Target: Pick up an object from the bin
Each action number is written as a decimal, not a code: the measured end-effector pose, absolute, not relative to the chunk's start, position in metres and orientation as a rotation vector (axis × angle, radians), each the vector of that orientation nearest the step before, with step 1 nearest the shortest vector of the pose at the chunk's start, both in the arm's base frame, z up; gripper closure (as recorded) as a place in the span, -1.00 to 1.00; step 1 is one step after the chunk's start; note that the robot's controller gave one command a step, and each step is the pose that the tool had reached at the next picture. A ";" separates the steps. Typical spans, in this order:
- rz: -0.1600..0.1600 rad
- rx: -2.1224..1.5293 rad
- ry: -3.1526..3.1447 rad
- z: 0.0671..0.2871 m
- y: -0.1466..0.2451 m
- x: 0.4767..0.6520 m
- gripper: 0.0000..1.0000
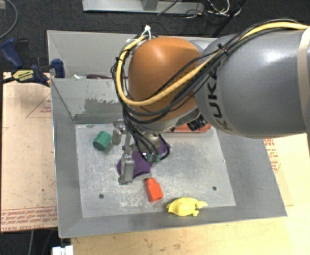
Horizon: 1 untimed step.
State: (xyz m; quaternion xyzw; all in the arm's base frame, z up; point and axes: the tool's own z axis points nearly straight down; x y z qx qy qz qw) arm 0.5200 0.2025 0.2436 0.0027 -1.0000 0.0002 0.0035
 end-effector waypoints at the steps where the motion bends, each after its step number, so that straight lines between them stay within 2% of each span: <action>1: -0.002 0.001 -3.142 0.248 0.201 0.521 -1.00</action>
Offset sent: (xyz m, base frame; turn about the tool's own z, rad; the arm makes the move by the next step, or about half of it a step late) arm 0.0667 -0.0432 -0.0922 -0.0834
